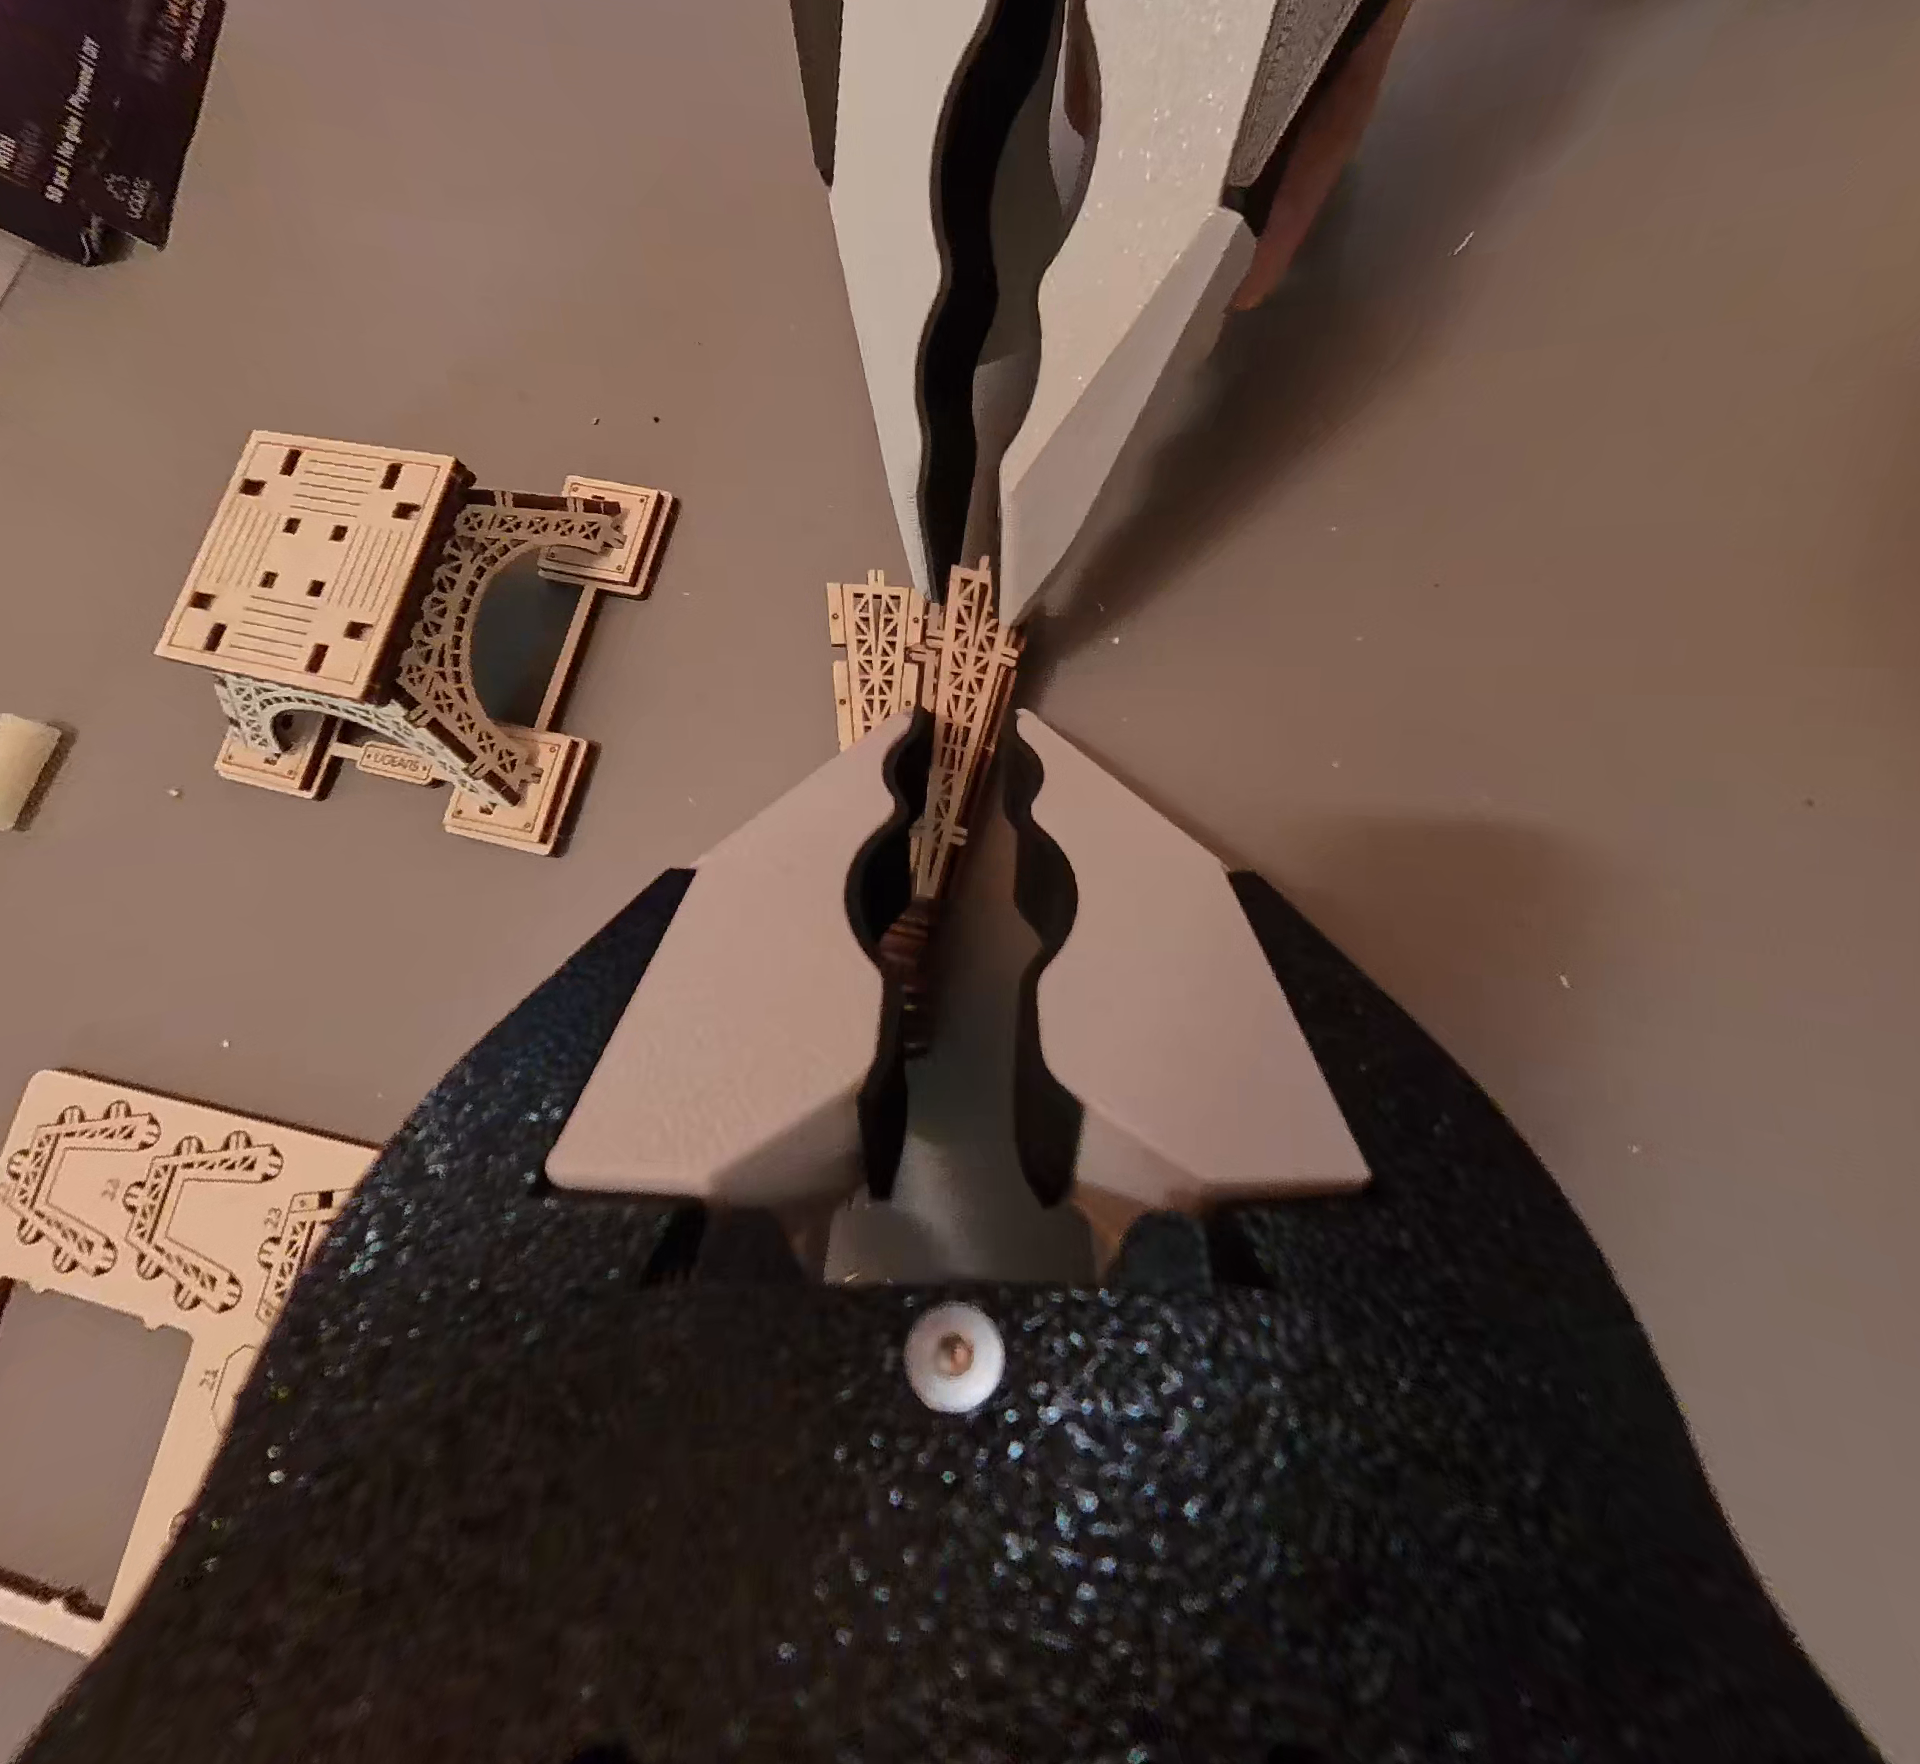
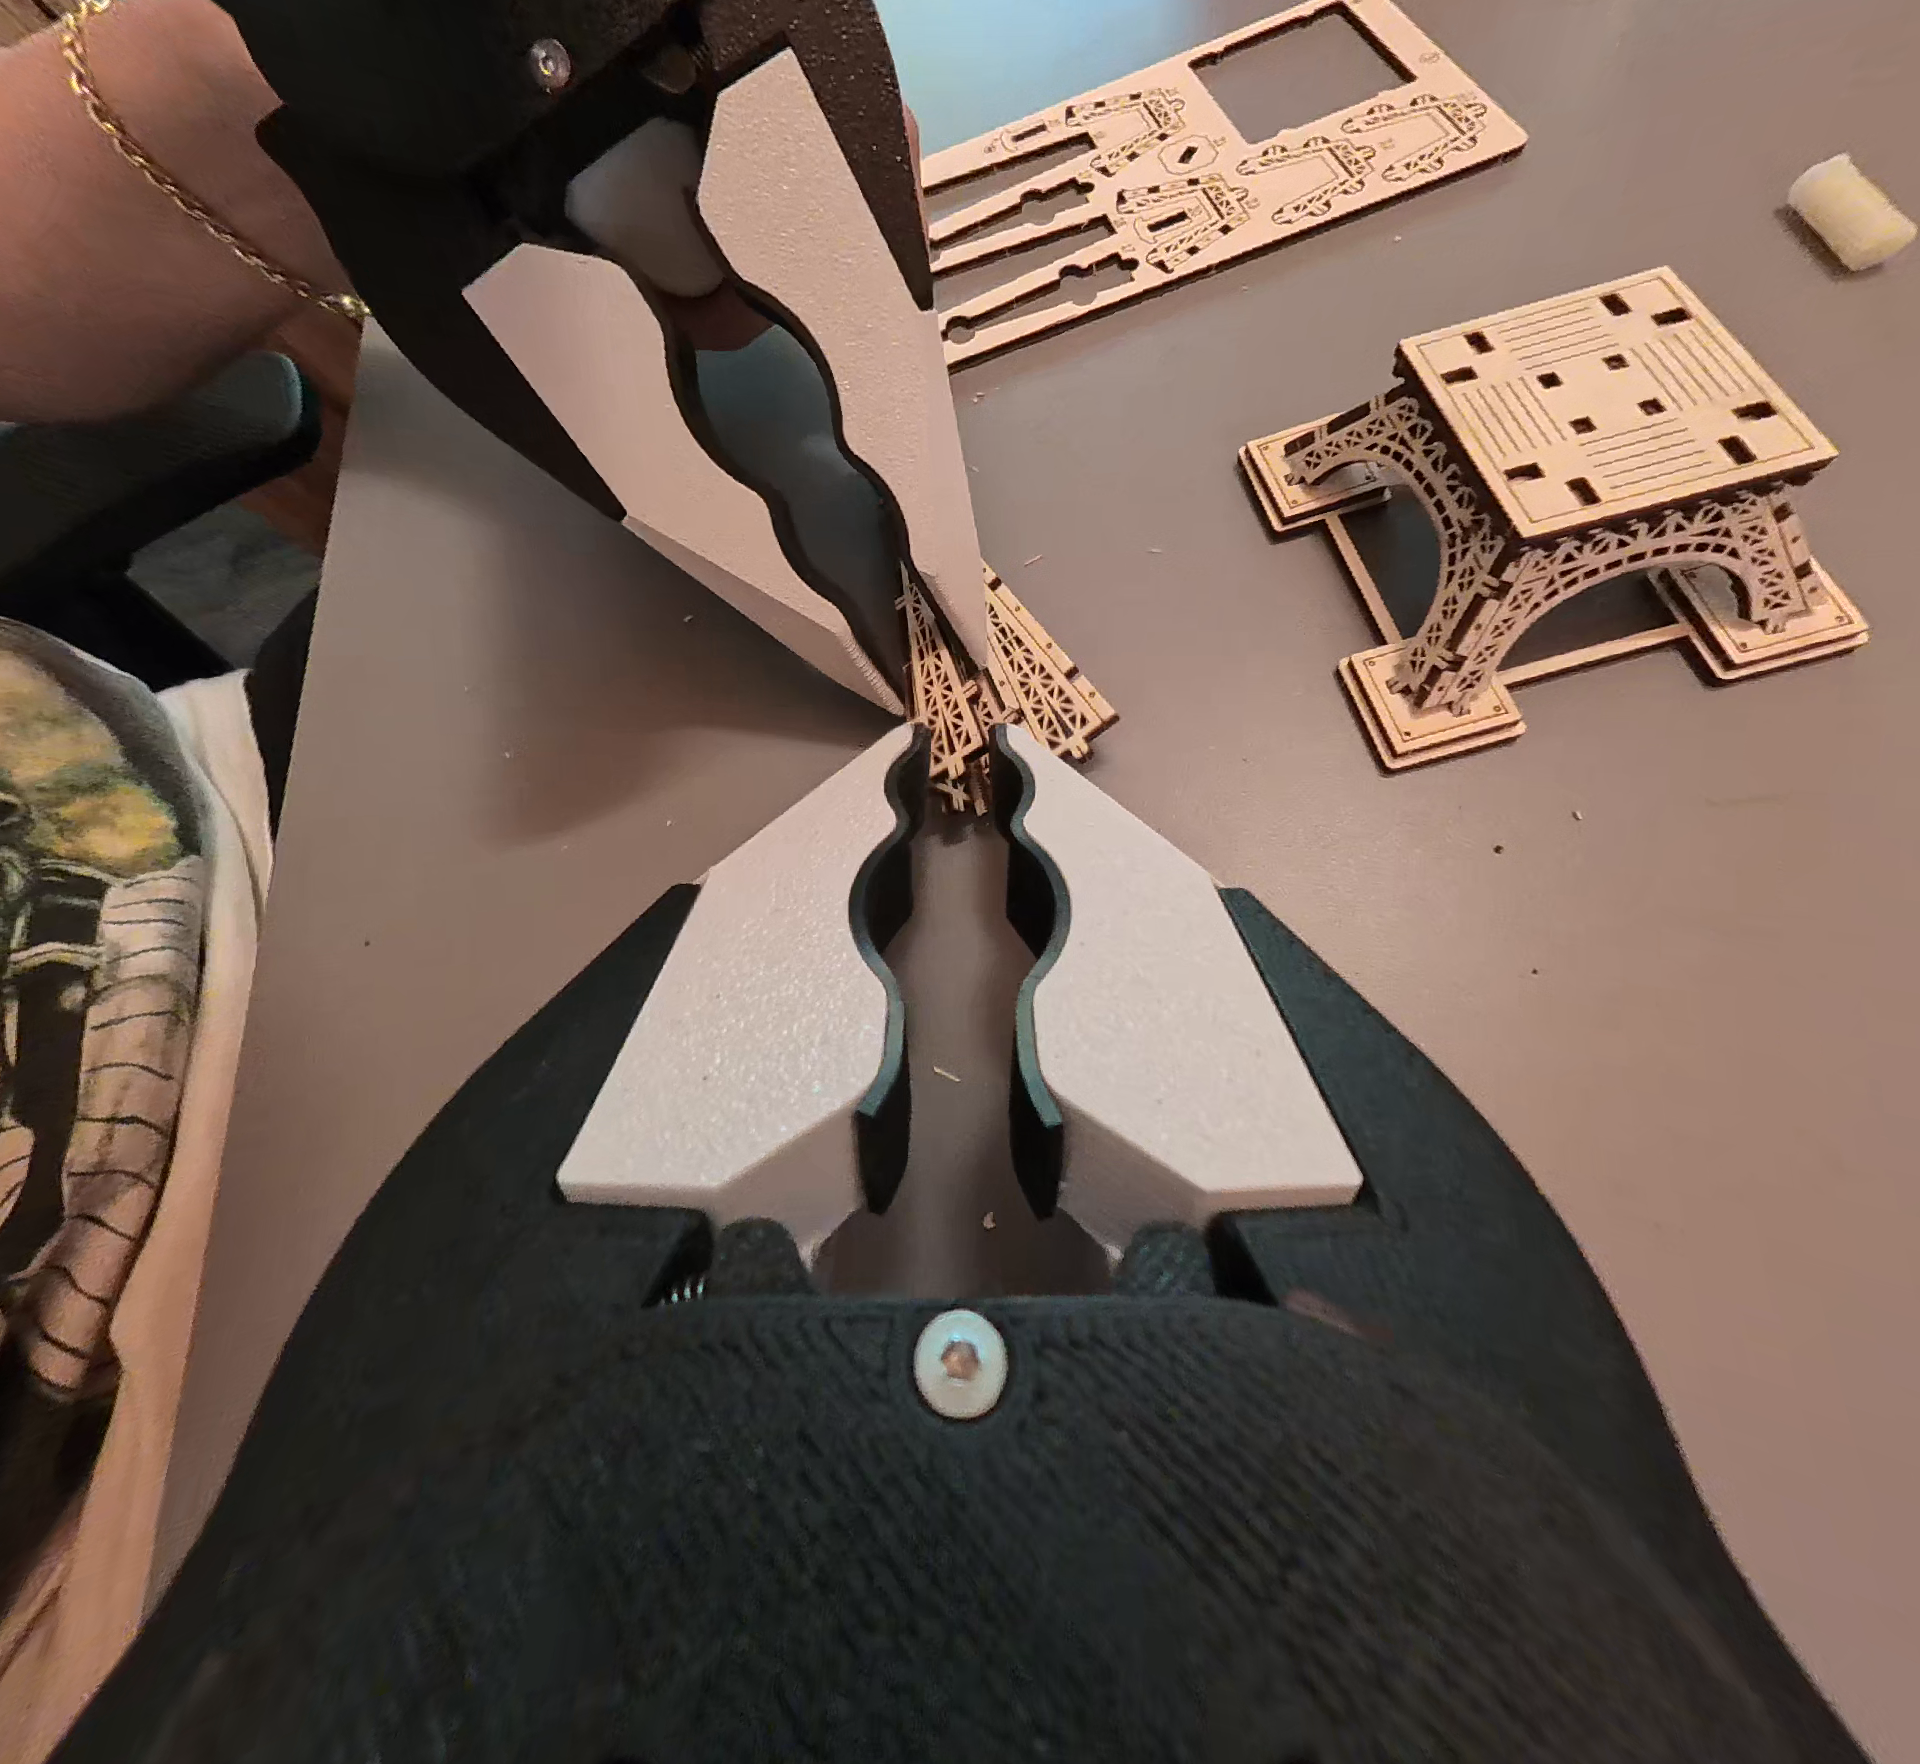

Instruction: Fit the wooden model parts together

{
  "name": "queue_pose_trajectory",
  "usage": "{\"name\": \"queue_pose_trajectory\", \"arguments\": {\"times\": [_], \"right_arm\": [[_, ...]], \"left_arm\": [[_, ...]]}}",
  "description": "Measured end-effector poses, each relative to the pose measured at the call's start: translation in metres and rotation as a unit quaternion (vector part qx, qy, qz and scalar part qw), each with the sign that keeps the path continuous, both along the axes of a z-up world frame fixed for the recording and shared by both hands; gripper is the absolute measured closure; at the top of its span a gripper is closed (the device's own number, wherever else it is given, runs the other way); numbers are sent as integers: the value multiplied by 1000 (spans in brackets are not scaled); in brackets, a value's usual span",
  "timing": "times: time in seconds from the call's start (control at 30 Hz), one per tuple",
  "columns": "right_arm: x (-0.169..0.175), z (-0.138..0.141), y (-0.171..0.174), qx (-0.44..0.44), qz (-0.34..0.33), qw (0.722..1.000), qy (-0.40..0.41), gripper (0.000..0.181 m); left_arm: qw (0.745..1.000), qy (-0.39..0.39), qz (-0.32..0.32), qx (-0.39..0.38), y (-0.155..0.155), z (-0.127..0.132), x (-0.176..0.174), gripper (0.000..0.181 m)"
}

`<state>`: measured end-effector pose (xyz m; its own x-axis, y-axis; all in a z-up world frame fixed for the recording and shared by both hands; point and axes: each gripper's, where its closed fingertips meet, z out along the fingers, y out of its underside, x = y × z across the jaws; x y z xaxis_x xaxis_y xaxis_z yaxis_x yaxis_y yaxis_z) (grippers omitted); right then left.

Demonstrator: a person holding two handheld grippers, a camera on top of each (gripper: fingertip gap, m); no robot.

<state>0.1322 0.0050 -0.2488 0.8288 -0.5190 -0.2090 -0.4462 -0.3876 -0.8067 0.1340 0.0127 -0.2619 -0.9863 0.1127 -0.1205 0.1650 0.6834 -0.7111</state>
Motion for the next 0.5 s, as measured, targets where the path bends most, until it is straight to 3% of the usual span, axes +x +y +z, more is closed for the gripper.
{"name": "queue_pose_trajectory", "arguments": {"times": [0.5], "right_arm": [[2, -8, -3, -39, 4, 999, -16, 178]], "left_arm": [[999, -32, -16, -11, -12, 4, 3, 170]]}}
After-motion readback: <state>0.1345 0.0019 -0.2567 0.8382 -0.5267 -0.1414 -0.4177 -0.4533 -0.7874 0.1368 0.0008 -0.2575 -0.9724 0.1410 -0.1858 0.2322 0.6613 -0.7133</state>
